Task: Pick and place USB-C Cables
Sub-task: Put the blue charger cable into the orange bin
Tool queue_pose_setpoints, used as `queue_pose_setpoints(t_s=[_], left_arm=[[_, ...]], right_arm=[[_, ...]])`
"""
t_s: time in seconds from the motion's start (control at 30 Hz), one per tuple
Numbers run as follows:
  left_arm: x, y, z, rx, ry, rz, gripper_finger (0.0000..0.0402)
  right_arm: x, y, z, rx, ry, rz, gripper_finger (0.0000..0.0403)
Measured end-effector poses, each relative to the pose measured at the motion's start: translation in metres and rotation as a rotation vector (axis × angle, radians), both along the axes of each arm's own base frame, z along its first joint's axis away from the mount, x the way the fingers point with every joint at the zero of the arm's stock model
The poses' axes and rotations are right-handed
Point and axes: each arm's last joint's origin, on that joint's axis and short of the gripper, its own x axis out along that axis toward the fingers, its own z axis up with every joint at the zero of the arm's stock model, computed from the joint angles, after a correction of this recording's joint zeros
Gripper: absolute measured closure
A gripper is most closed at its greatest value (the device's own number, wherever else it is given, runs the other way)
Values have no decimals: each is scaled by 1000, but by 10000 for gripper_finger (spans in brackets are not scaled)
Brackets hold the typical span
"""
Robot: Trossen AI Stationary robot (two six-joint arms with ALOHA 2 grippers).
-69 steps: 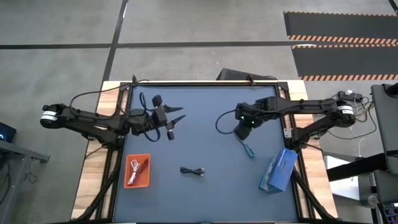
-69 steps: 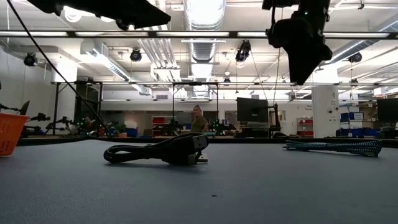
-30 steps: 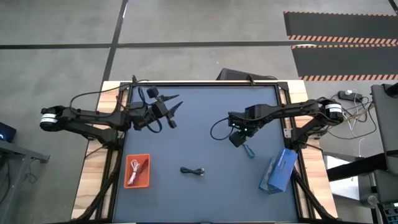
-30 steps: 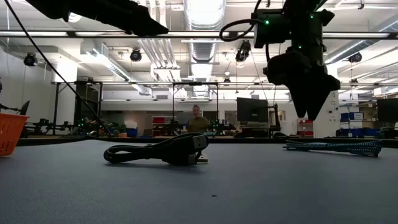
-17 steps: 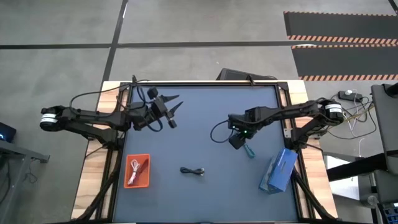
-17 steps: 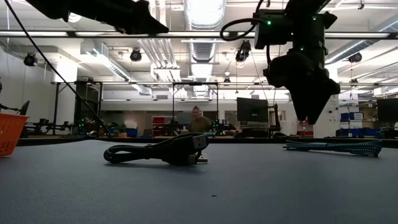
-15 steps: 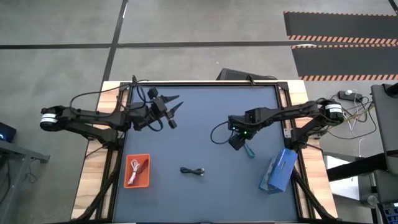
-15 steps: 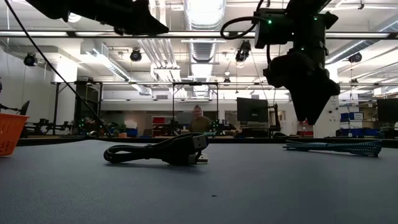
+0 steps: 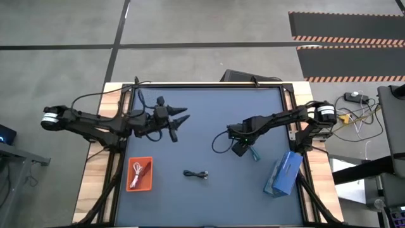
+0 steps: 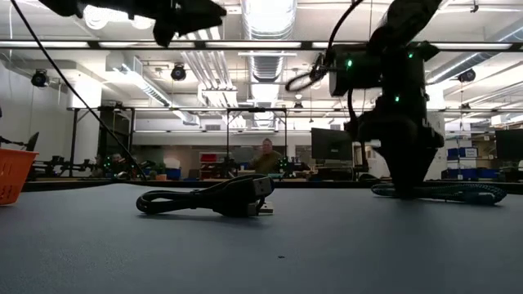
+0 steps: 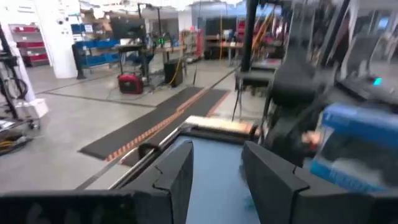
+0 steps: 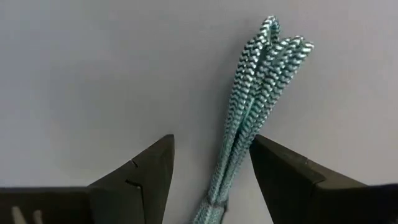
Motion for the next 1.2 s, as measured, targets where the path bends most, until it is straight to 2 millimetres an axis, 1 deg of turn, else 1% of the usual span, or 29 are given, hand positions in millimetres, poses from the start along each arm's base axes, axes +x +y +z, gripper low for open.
queue_pose_setpoints(t_s=[0.1,0.13,0.27,0.4,0.47,0.53,0.63,0.73,0.9,1.03,1.2], left_arm=[[-2,-7,10,-29,-51,-28,276],[-2,-9,10,-39,-54,-41,276],[0,-17,1,-50,-25,-78,276],[5,-23,-12,-73,18,-98,276],[8,-24,-16,-92,28,-101,276],[10,-25,-18,-99,37,-100,276],[11,-25,-20,-114,39,-99,276],[12,-25,-21,-115,46,-100,276],[12,-25,-20,-104,48,-100,276],[12,-25,-17,-89,23,-100,276],[12,-29,-15,-93,9,-121,276]], right_arm=[[2,0,-9,1,42,18,215],[2,0,-13,2,56,21,223],[3,-2,-16,-12,75,20,262],[4,-3,-9,-39,55,16,310],[4,-4,-6,-50,41,14,336],[7,-5,-1,-87,-13,-5,360],[7,-5,5,-129,-45,-16,385],[9,-5,8,-136,-84,-7,387],[16,-3,12,-150,-166,66,388],[24,3,19,-188,-278,141,388],[31,15,34,-251,-439,237,389]])
